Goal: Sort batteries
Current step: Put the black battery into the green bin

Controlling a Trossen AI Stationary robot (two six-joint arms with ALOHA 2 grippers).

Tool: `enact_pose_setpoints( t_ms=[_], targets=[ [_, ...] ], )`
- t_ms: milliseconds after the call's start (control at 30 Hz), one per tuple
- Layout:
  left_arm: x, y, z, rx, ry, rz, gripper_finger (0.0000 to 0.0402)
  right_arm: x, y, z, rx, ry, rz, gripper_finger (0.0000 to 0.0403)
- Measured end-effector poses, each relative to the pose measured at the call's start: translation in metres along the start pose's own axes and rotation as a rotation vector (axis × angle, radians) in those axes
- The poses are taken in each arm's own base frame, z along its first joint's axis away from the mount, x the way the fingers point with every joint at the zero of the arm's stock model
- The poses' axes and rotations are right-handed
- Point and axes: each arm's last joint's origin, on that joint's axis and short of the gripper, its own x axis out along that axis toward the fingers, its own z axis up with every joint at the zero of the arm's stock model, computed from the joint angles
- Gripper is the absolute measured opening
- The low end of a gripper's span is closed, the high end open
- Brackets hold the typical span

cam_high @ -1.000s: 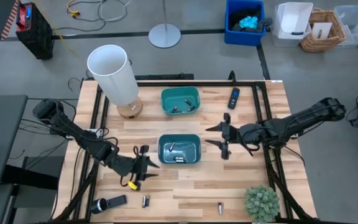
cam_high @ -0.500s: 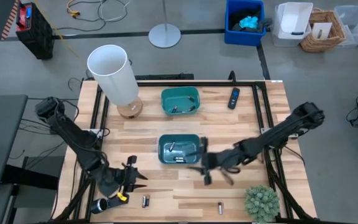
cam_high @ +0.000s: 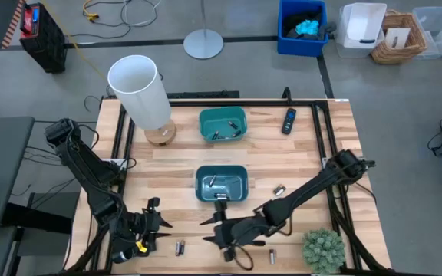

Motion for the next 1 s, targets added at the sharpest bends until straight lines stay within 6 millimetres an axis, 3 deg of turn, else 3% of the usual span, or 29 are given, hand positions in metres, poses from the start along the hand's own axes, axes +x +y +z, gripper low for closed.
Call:
enact_pose_setpoints(
  t_ms=[300,767,1000],
  targets=[
    [-0.001,-0.002,-0.001,0.006,0.0,-0.013,0.0107,0.042,0.018,0.01,0.065,0.049,0.002,0.0223],
    [-0.001,-0.002,-0.003,0.016,0.031,-0.037,0.0107,0.101,0.036,0.004,0.113,0.132,0.048,0.023],
    [-0.001,-0.001,-0.005,0.03,0.049,-0.024,0.0108,0.114,0.043,-0.005,0.193,0.165,0.043,0.0256]
  ],
)
